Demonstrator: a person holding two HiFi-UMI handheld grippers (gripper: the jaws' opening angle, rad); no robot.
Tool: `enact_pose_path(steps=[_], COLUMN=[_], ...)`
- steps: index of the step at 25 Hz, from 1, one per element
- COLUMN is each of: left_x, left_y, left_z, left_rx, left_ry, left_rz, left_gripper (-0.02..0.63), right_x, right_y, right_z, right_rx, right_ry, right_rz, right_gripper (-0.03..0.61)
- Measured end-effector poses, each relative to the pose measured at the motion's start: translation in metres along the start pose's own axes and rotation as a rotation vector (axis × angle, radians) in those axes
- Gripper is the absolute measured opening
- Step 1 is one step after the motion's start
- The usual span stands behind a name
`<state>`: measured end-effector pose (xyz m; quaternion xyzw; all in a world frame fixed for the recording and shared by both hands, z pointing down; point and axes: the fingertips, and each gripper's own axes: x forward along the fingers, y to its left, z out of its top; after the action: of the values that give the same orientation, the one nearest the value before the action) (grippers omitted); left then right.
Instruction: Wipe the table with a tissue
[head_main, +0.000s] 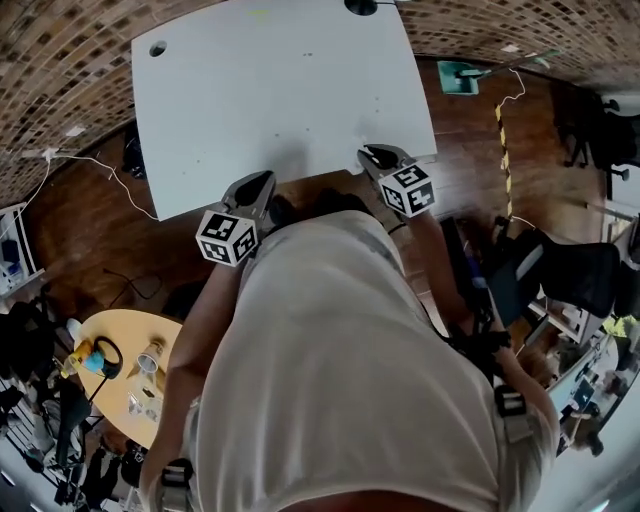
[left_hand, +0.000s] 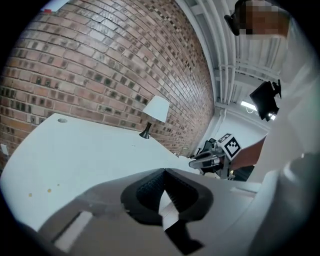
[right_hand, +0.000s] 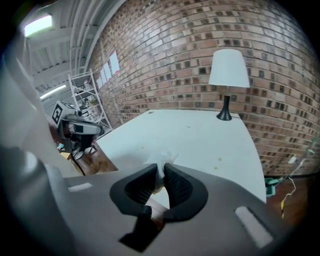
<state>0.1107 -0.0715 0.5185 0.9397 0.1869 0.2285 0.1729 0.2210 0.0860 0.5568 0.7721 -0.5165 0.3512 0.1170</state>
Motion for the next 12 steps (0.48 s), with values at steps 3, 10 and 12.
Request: enact_pose_path(steps=[3, 10, 12], left_x=[0.008, 0.032, 0.041], left_y=[0.001, 0.001, -0.001], left_z=[0.008, 0.027, 0.031], left_rx=[-0.007, -0.033, -0.036], left_ry=[-0.001, 0.005, 0.007], left_rz=[-0.002, 0.065, 0.083], left_gripper=[0.005, 0.005, 0.005], right_x=[-0.007, -0.003, 0.002], right_y=[-0.050, -0.138, -0.163], right_z=[-0.009, 0.000, 0.001], right_rx=[0.076, 0.001, -0.067], right_ry=[0.026, 0.106, 0.152], right_rz=[-0.095, -0.197, -0.221], right_gripper=[0.049, 0.049, 0.049])
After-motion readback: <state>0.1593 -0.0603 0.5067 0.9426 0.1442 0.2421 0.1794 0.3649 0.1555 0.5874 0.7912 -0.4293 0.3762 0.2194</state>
